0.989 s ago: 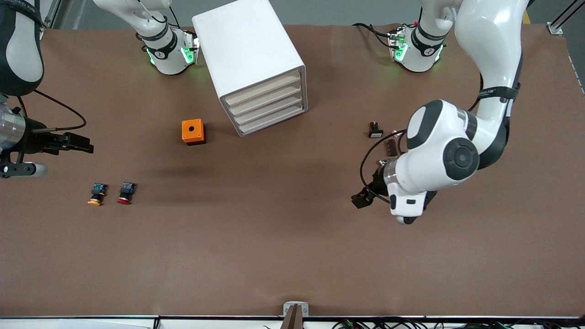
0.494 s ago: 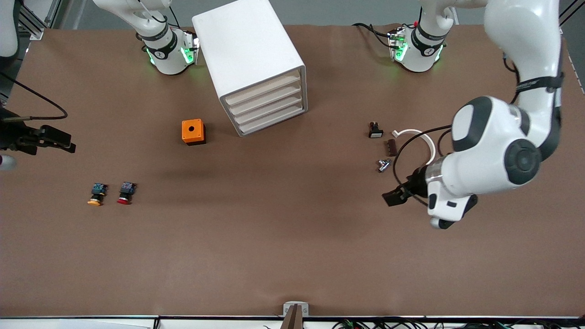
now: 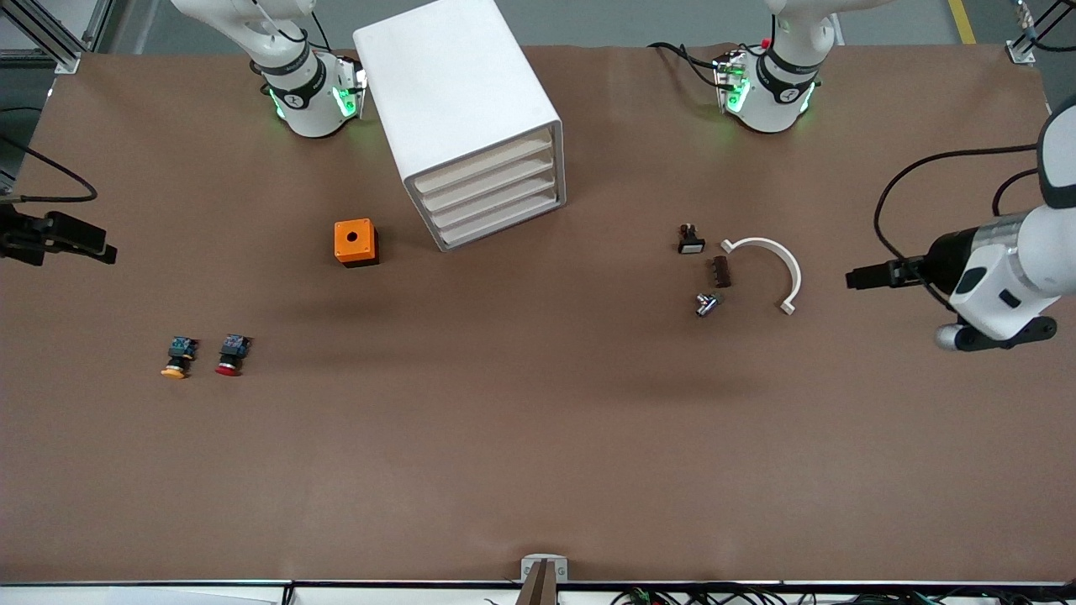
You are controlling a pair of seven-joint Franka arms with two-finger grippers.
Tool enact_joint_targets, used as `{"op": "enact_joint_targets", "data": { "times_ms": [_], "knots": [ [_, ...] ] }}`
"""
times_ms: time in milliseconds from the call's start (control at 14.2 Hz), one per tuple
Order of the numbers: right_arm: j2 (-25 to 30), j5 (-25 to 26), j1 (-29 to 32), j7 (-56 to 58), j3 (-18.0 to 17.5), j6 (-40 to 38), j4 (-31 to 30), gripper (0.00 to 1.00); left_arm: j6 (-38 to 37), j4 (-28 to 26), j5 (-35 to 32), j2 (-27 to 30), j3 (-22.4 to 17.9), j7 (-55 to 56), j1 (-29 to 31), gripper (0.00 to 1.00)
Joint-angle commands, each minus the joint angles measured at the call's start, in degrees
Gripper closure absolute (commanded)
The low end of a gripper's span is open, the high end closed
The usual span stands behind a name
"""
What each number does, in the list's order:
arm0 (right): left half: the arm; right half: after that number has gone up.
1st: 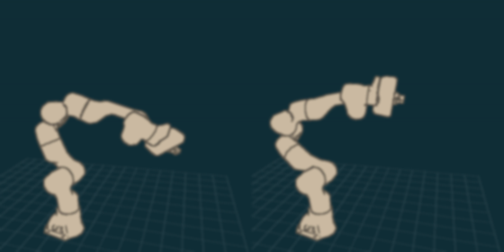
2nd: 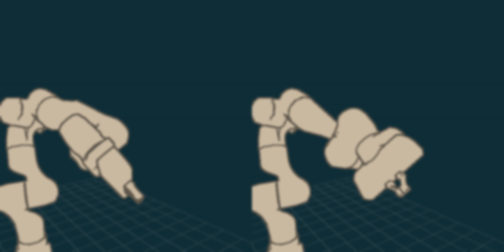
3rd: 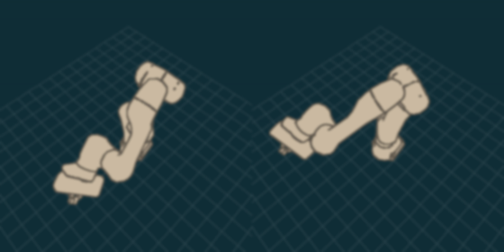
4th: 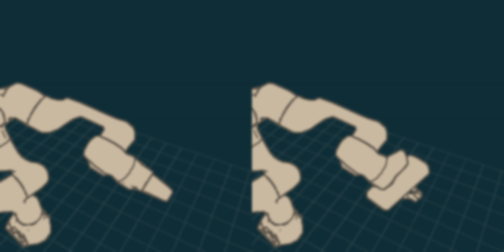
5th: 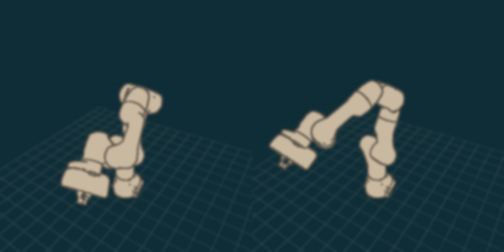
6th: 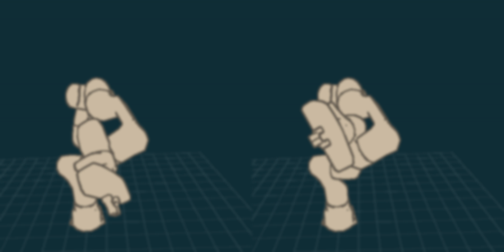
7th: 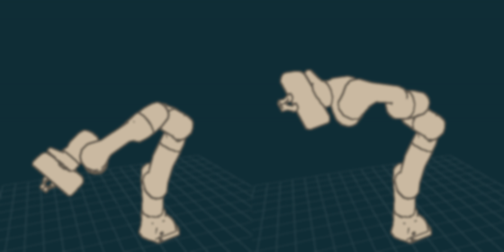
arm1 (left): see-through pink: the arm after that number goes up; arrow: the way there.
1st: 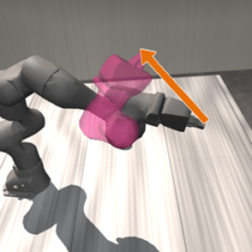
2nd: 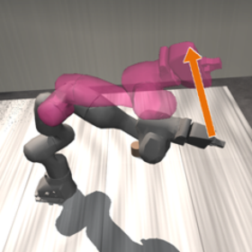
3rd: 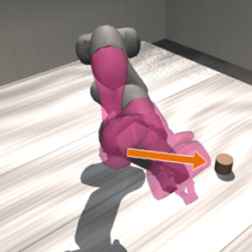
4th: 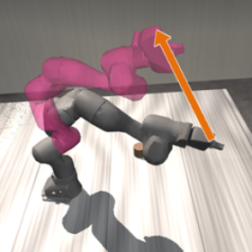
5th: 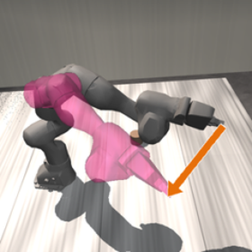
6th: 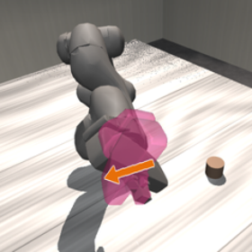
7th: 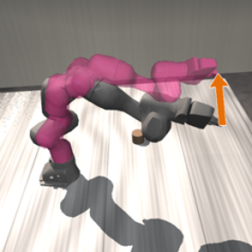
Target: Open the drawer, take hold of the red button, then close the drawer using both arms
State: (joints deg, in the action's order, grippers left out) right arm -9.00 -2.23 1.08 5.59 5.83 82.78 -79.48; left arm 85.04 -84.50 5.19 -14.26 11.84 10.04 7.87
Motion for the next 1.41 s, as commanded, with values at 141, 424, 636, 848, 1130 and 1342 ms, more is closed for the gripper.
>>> {"op": "enact_joint_targets", "data": {
  "times_ms": [141, 424, 636, 848, 1130, 1342],
  "knots": [
    [2.67, -0.5, 2.61, 0.12, -0.73, -3.68, 0.65, 0.0, 15.94, -22.28, -1.67, 14.96, 0.73, -2.57, 0.13, 0.01],
    [5.66, 1.35, 1.21, 0.12, -1.08, -3.24, -2.78, 0.0, 16.29, -20.62, -3.95, 15.75, 0.9, -2.74, 0.04, 0.01],
    [7.5, 1.36, 1.21, 0.12, -1.0, -1.84, -5.14, 0.0, 16.38, -18.6, -5.01, 15.05, -0.58, -2.74, -3.1, 0.01],
    [10.31, 1.44, 1.12, 0.12, -1.0, 0.36, -8.57, 0.0, 16.38, -18.24, -5.54, 14.96, -8.48, -2.74, -9.79, 0.01],
    [13.3, 2.05, -0.9, 0.12, -0.73, 1.94, -12.08, 0.0, 17.26, -17.02, -5.63, 14.78, -10.69, -2.74, -12.26, 0.01],
    [16.56, 2.06, -0.99, -0.05, -0.64, 4.23, -15.87, 0.0, 17.26, -16.14, -5.54, 14.7, -10.7, -2.74, -11.47, 0.01]
  ]
}}
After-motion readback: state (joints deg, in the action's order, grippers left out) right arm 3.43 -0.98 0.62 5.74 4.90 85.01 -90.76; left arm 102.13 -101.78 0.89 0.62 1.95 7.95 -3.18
